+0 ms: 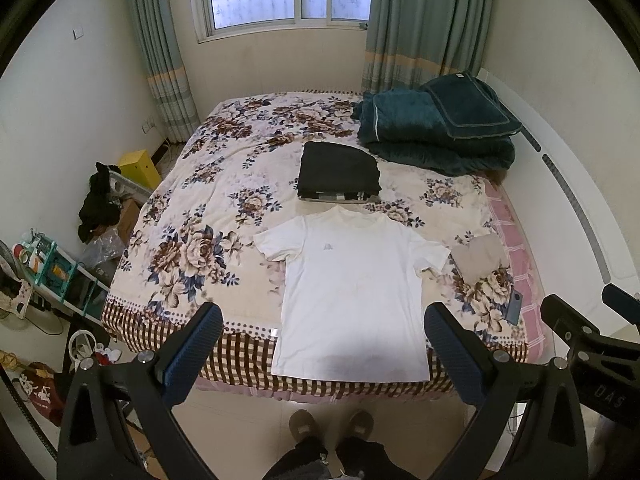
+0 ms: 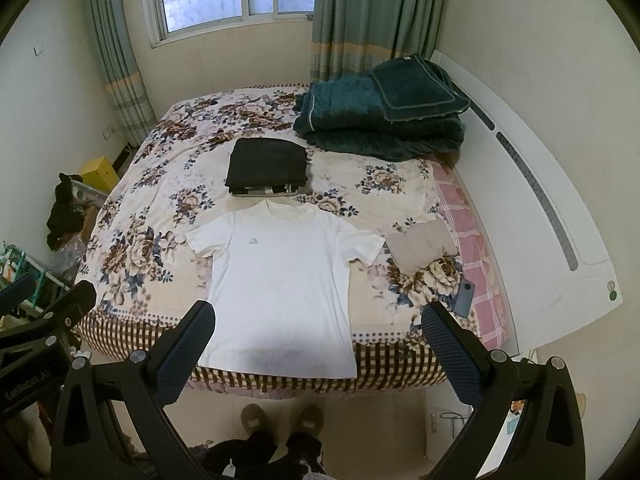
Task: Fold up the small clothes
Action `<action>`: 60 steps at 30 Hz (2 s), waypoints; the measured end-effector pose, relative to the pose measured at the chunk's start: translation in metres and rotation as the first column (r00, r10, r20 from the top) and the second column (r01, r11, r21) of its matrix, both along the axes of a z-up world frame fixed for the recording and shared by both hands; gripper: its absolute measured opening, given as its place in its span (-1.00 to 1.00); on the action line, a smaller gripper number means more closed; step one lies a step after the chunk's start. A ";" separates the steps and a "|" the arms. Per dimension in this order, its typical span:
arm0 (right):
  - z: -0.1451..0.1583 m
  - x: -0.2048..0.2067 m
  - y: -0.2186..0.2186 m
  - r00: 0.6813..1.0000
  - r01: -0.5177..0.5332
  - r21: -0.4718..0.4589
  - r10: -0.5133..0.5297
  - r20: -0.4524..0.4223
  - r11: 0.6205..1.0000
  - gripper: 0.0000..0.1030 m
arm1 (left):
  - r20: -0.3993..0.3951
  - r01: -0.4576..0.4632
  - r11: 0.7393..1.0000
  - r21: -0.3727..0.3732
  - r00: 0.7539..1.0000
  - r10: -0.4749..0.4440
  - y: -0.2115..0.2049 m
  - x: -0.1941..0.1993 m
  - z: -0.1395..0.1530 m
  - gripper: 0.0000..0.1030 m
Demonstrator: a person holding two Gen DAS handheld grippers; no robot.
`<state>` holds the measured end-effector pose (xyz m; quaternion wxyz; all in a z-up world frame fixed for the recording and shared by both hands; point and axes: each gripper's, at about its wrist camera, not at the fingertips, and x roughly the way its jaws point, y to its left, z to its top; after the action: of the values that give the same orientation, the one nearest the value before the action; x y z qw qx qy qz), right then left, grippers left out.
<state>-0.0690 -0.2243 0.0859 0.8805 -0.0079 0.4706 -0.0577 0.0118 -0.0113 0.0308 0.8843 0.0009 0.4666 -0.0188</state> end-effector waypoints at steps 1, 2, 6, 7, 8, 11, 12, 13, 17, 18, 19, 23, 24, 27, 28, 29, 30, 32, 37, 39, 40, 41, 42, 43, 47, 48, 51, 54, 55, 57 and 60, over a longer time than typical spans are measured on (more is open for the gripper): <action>-0.002 -0.001 0.000 1.000 0.000 -0.001 0.000 0.001 1.000 1.00 | 0.000 0.001 1.000 -0.001 1.000 -0.001 0.000 -0.001 -0.001 1.00; 0.001 0.000 0.001 1.000 -0.001 -0.002 0.001 0.001 1.000 1.00 | 0.000 -0.001 1.000 -0.003 1.000 0.001 0.001 -0.001 0.000 1.00; -0.001 -0.001 0.000 1.000 0.000 -0.001 0.000 0.004 1.000 1.00 | 0.001 -0.002 1.000 -0.007 1.000 0.002 0.003 -0.001 0.001 1.00; -0.002 -0.002 0.000 1.000 0.001 0.000 -0.001 0.003 1.000 1.00 | 0.002 -0.003 1.000 -0.009 1.000 0.003 0.005 -0.001 0.001 1.00; 0.001 -0.001 0.000 1.000 -0.001 0.001 0.001 0.003 1.000 1.00 | 0.001 -0.001 1.000 -0.007 1.000 0.001 0.005 -0.001 0.001 1.00; 0.003 0.000 0.001 1.000 -0.001 0.001 0.001 0.005 1.000 1.00 | 0.002 -0.004 1.000 -0.009 1.000 0.004 0.005 0.000 0.002 1.00; 0.002 -0.001 0.001 1.000 -0.001 0.000 0.001 0.005 1.000 1.00 | 0.001 -0.003 1.000 -0.009 1.000 0.003 0.005 -0.001 0.001 1.00; 0.003 0.000 0.001 1.000 0.000 0.000 0.000 0.006 1.000 1.00 | 0.001 -0.003 1.000 -0.009 1.000 0.003 0.005 0.000 0.002 1.00; 0.003 -0.002 0.003 1.000 0.000 0.000 0.000 0.005 1.000 1.00 | 0.002 -0.001 1.000 -0.009 1.000 0.001 0.006 -0.002 0.000 1.00; 0.002 -0.003 0.003 1.000 0.000 0.000 0.000 0.006 1.000 1.00 | 0.003 -0.001 1.000 -0.008 1.000 0.001 0.006 -0.002 0.001 1.00; 0.003 -0.003 0.003 1.000 0.000 0.000 0.000 0.006 1.000 1.00 | 0.003 -0.002 1.000 -0.008 1.000 0.002 0.006 -0.002 0.001 1.00; 0.002 -0.005 0.005 1.000 -0.001 -0.003 0.001 0.008 1.000 1.00 | 0.005 0.000 1.000 -0.009 1.000 0.000 0.007 -0.004 -0.001 1.00; 0.000 -0.006 0.004 1.000 0.000 -0.001 0.000 0.010 1.000 1.00 | 0.006 0.000 1.000 -0.009 1.000 0.000 0.007 -0.003 0.001 1.00; 0.000 -0.006 0.004 1.000 -0.001 -0.001 0.001 0.011 1.000 1.00 | 0.006 -0.001 1.000 -0.010 1.000 0.001 0.007 -0.004 0.000 1.00; 0.002 -0.006 0.005 1.000 0.000 -0.002 0.000 0.012 1.000 1.00 | 0.006 0.000 1.000 -0.010 1.000 0.000 0.007 -0.004 0.000 1.00; 0.002 -0.006 0.006 1.000 0.000 -0.001 0.000 0.012 1.000 1.00 | 0.005 0.001 1.000 -0.010 1.000 0.000 0.007 -0.004 -0.001 1.00; 0.005 -0.005 0.007 1.000 -0.001 -0.001 0.001 0.012 1.000 1.00 | 0.007 0.001 1.000 -0.011 1.000 -0.001 0.008 -0.004 0.001 1.00; 0.002 -0.006 0.007 1.000 0.001 -0.002 -0.001 0.014 1.000 1.00 | 0.008 0.001 1.000 -0.010 1.000 0.000 0.007 -0.003 0.000 1.00; 0.005 -0.005 0.008 1.000 0.000 -0.002 0.000 0.014 1.000 1.00 | 0.011 -0.001 1.000 -0.015 1.000 0.001 0.010 -0.004 0.002 1.00; 0.006 -0.005 0.008 1.000 0.001 -0.001 -0.001 0.014 1.000 1.00 | 0.009 -0.001 1.000 -0.014 1.000 0.001 0.010 -0.002 0.003 1.00; 0.008 -0.005 0.009 1.000 0.001 -0.001 -0.001 0.014 1.000 1.00 | 0.009 -0.001 1.000 -0.018 1.000 0.001 0.011 -0.004 0.002 1.00; 0.004 -0.006 0.008 1.000 0.000 -0.002 0.000 0.015 1.000 1.00 | 0.009 0.000 1.000 -0.017 1.000 0.000 0.011 -0.003 0.003 1.00; 0.005 -0.006 0.008 1.000 0.000 -0.001 0.000 0.015 1.000 1.00 | 0.009 0.001 1.000 -0.015 1.000 -0.001 0.012 -0.002 0.004 1.00; 0.006 -0.006 0.008 1.000 0.001 0.000 -0.001 0.016 1.000 1.00 | 0.010 0.000 1.000 -0.017 1.000 0.000 0.012 -0.004 0.002 1.00; 0.005 -0.007 0.008 1.000 0.001 0.000 -0.001 0.017 1.000 1.00 | 0.011 0.000 1.000 -0.019 1.000 0.001 0.012 -0.003 0.001 1.00; 0.003 -0.008 0.007 1.000 0.000 -0.002 0.000 0.017 1.000 1.00 | 0.011 0.002 1.000 -0.021 1.000 -0.001 0.013 -0.001 0.001 1.00; 0.002 -0.009 0.006 1.000 0.004 0.001 -0.004 0.018 1.000 1.00 | 0.007 0.006 1.000 -0.028 1.000 -0.006 0.020 0.009 0.001 1.00; 0.006 -0.003 0.009 0.999 0.032 -0.001 -0.032 0.008 0.999 1.00 | 0.032 0.001 1.000 -0.012 1.000 -0.001 0.028 0.022 -0.010 1.00; 0.005 0.001 0.009 0.999 0.052 -0.007 -0.052 0.009 0.999 1.00 | 0.042 -0.003 1.000 0.001 0.999 0.003 0.030 0.028 -0.016 1.00; -0.001 0.014 0.011 0.996 0.086 -0.031 -0.086 0.007 0.996 1.00 | 0.053 -0.027 0.999 0.046 0.998 0.025 0.036 0.053 -0.037 1.00; -0.035 0.037 -0.011 0.984 0.176 -0.034 -0.176 -0.005 0.984 1.00 | 0.054 -0.059 0.994 0.087 0.997 0.054 0.044 0.092 -0.076 1.00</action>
<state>-0.0320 -0.2350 0.0511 0.8697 0.0187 0.4720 -0.1433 0.1043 0.0329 -0.0454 0.8952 0.0275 0.4441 0.0269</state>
